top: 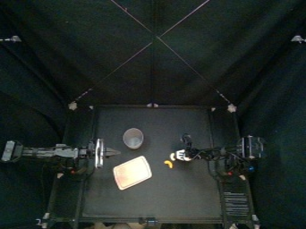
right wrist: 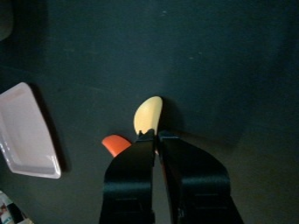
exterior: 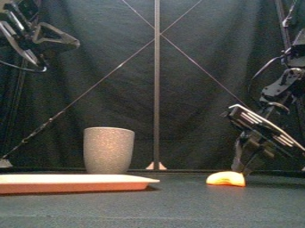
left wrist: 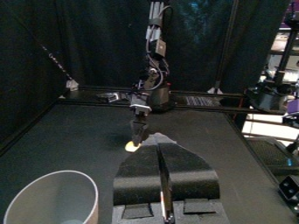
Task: Pick the chip then place it in the grey bowl
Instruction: Place chip in the grey bowl
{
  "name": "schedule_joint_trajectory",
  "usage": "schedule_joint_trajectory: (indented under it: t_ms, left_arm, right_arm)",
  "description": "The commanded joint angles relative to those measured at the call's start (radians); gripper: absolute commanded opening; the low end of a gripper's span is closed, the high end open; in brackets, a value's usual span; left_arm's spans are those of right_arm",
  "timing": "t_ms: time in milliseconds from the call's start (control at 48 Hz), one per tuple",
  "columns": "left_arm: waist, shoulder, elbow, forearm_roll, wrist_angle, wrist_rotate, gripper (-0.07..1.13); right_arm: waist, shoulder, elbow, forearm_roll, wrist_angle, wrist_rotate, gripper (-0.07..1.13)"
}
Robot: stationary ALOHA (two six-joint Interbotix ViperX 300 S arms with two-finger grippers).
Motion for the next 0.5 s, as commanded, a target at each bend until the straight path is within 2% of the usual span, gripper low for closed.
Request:
schedule_joint_trajectory:
  t_ms: [21, 125, 312, 500]
  left_arm:
    - [0.002, 0.002, -0.014, -0.002, -0.005, 0.000, 0.00]
    - [0.002, 0.002, -0.014, -0.002, -0.005, 0.005, 0.00]
    - [0.012, 0.002, -0.012, 0.000, -0.005, 0.006, 0.00]
    - [0.023, 0.002, -0.009, 0.002, -0.005, 0.006, 0.00]
  right_arm:
    - [-0.003, -0.046, -0.061, -0.054, -0.006, -0.011, 0.41]
    - [-0.028, -0.075, -0.127, -0.147, -0.011, -0.014, 0.41]
    - [-0.084, -0.084, -0.307, -0.390, -0.067, -0.008, 0.41]
    - [-0.094, 0.035, -0.489, -0.563, -0.196, -0.002, 0.41]
